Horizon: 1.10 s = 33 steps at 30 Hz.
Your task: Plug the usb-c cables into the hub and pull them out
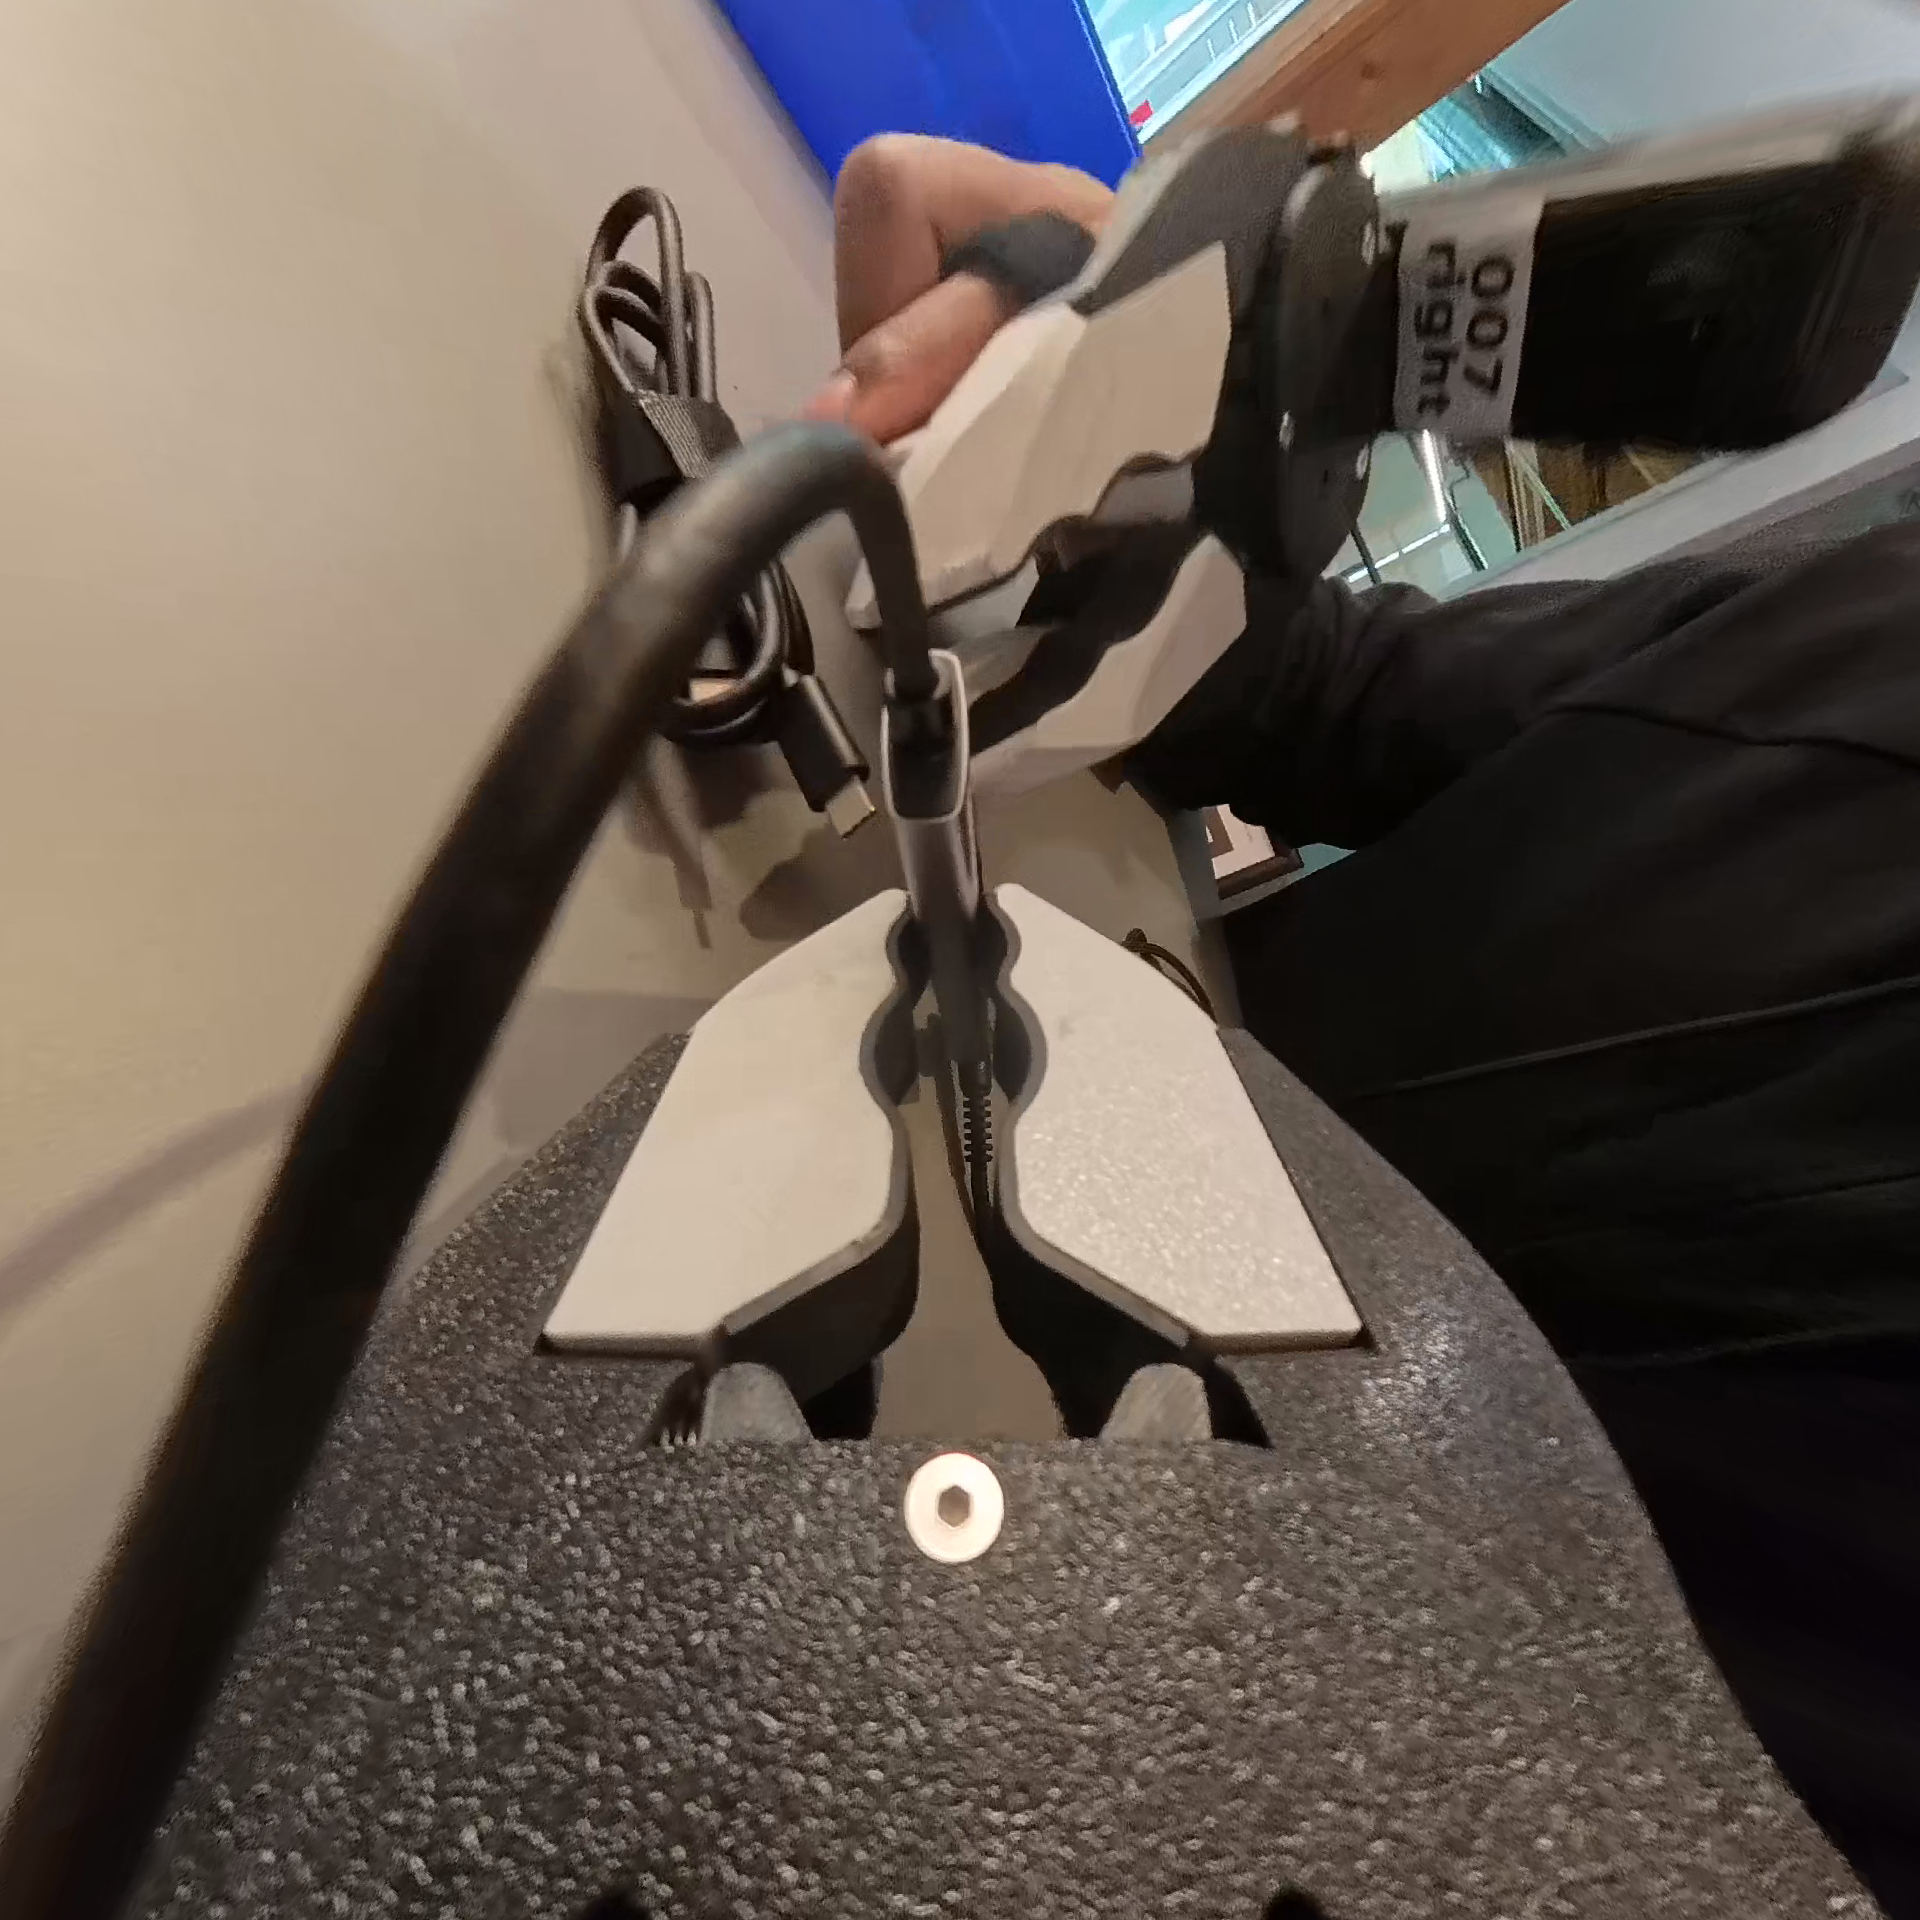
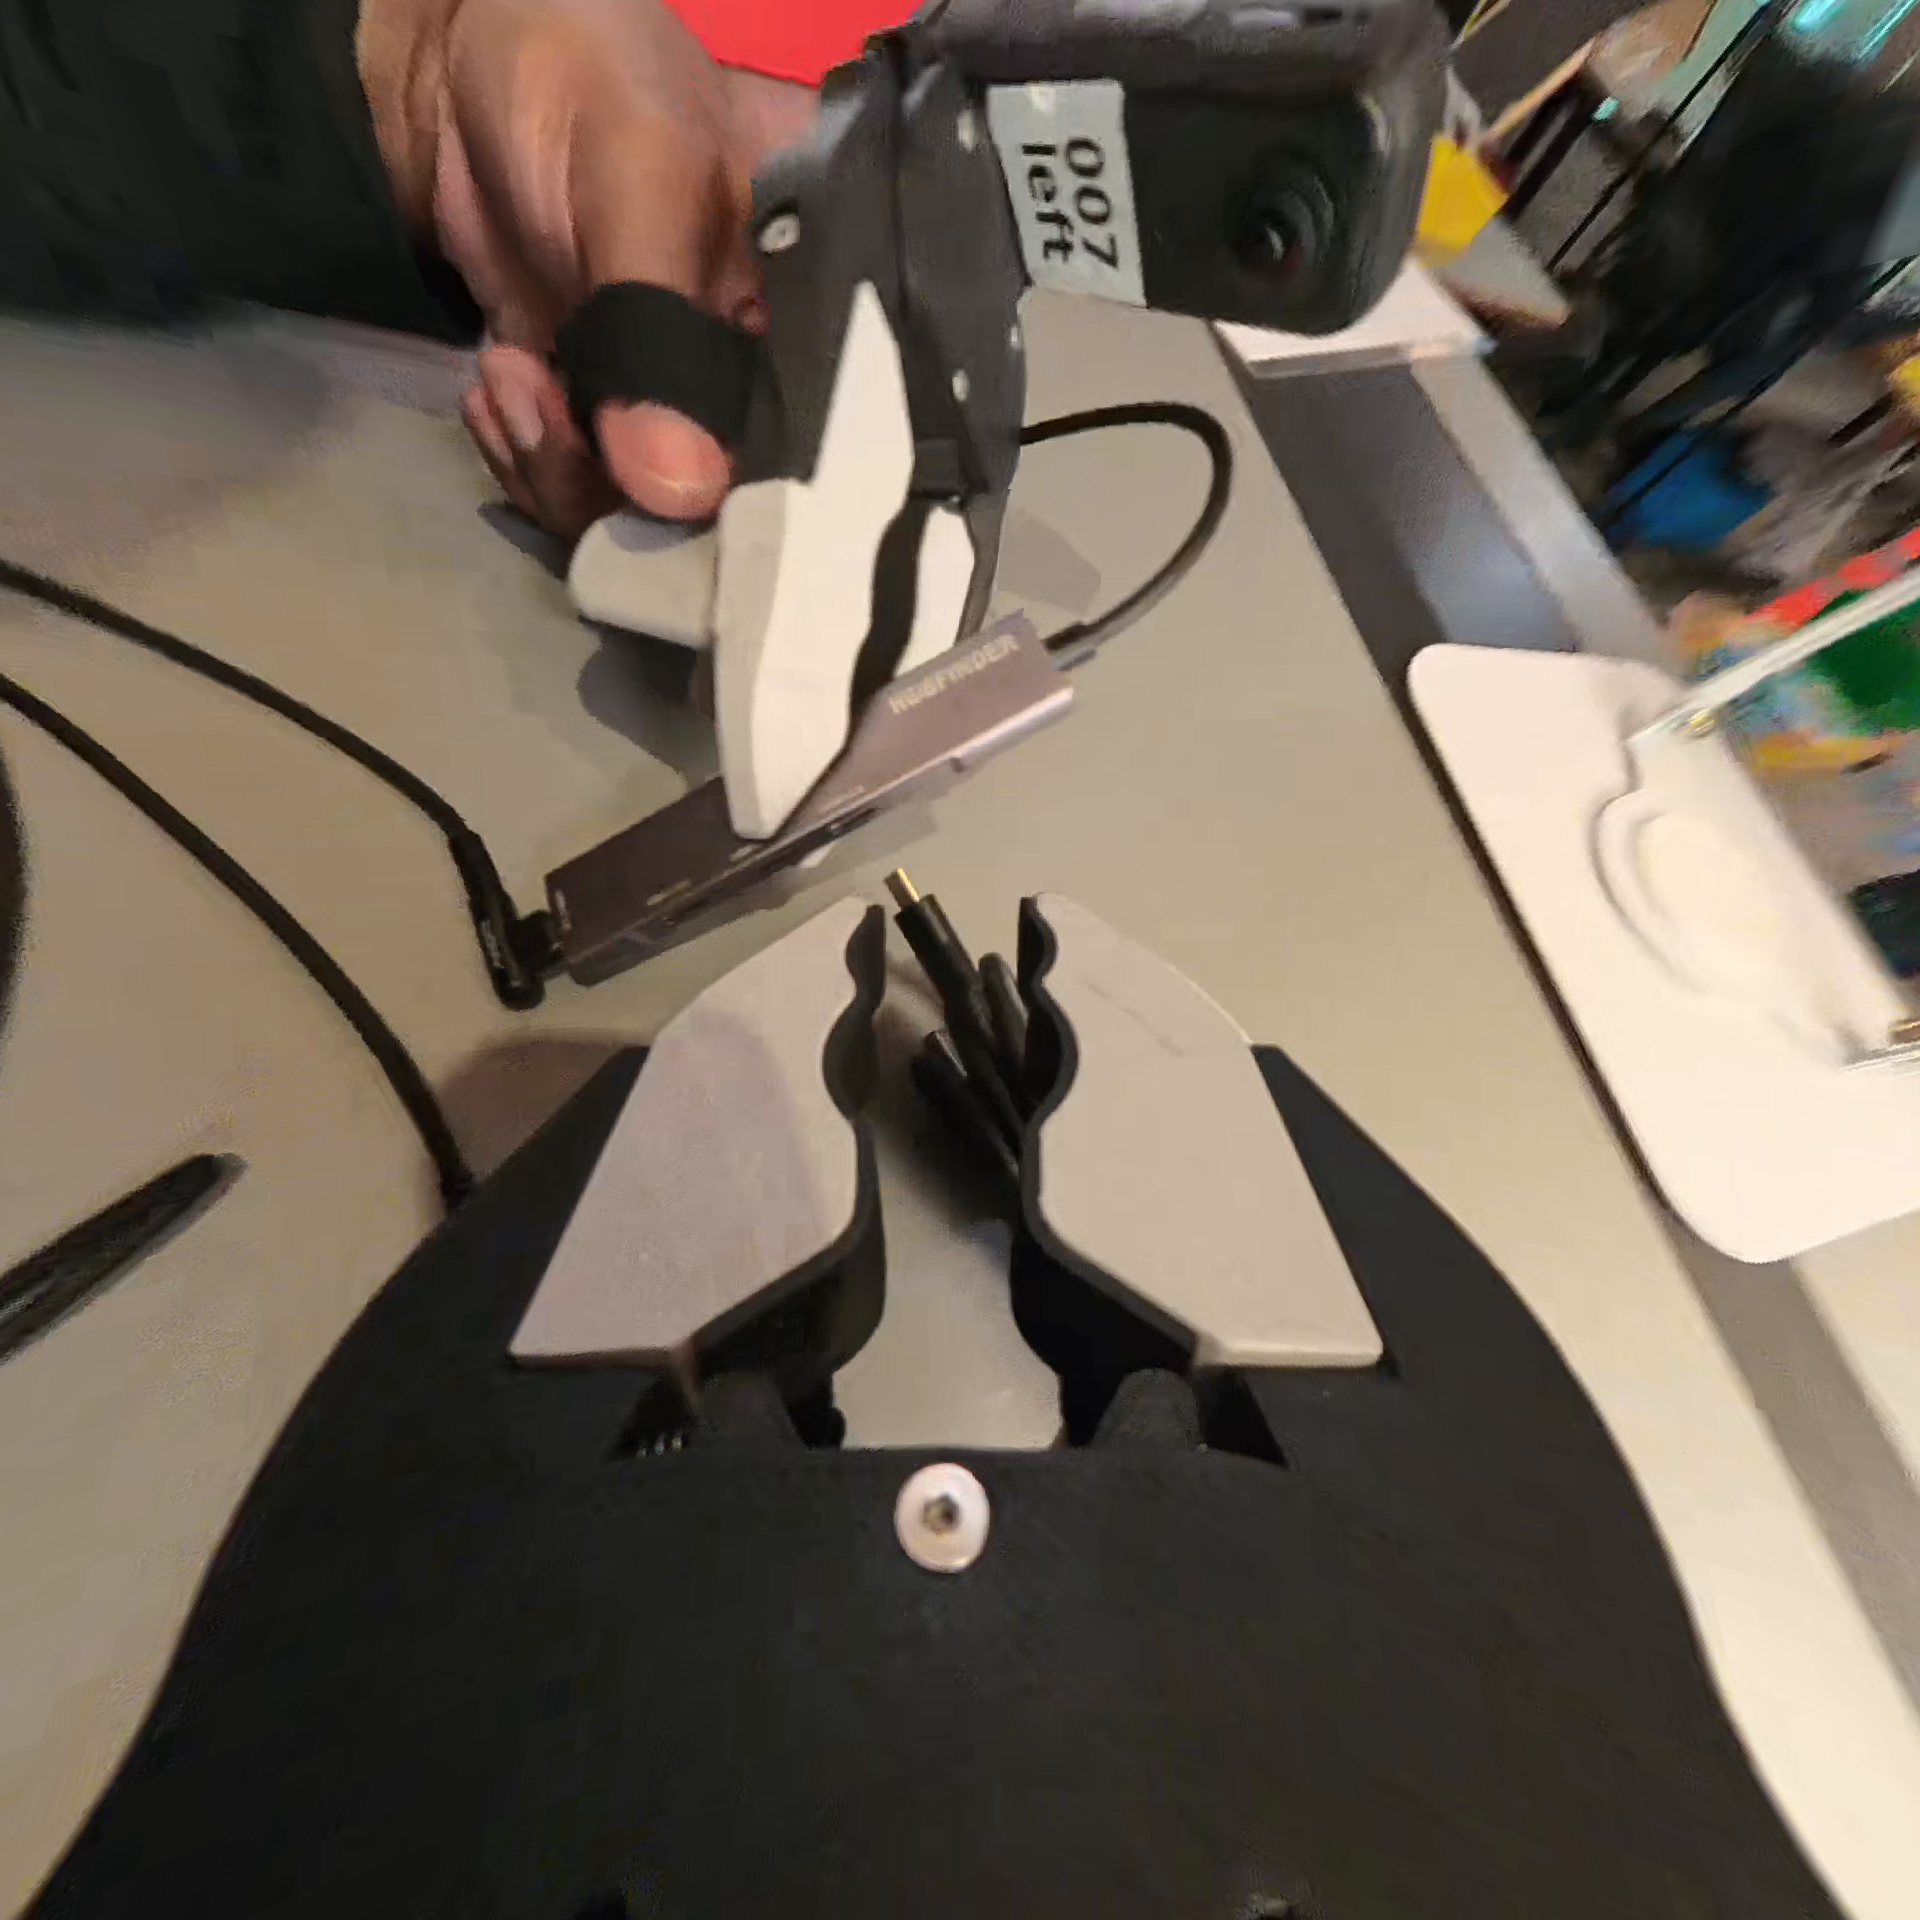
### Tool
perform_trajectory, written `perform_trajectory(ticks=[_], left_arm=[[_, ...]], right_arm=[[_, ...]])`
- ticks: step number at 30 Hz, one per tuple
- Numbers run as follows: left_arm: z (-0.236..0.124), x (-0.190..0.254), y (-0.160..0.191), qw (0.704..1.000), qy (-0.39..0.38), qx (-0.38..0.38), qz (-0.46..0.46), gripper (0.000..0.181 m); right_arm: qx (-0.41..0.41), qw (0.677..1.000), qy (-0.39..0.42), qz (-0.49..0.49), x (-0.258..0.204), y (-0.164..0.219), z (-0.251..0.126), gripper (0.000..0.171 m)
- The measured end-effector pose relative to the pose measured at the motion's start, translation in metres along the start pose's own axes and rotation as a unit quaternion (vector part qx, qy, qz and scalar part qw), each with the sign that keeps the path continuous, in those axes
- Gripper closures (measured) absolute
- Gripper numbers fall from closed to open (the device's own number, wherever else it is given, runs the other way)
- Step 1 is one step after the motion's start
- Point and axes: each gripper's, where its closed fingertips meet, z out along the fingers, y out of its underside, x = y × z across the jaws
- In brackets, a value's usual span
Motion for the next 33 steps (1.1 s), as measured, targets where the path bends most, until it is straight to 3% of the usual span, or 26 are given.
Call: perform_trajectory(ticks=[6,11,19,26,33], left_arm=[[0.003,0.004,0.005,1.0,0.005,-0.018,0.019,0.171],[0.006,0.004,0.009,0.999,-0.001,-0.033,0.028,0.17],[-0.005,-0.002,-0.009,0.999,-0.014,0.03,0.015,0.161],[-0.014,0.0,-0.023,0.997,-0.005,0.079,0.015,0.153],[-0.014,0.013,-0.04,0.989,0.011,0.13,0.077,0.158]], right_arm=[[0.012,0.974,-0.098,0.204,-0.001,-0.021,0.01,0.142],[-0.007,0.949,-0.141,0.284,-0.007,-0.029,0.028,0.147],[0.087,0.901,-0.095,0.413,0.024,-0.025,0.018,0.157],[0.158,0.884,-0.099,0.428,0.027,-0.039,0.012,0.16],[0.196,0.865,-0.121,0.445,0.026,-0.048,0.011,0.161]])
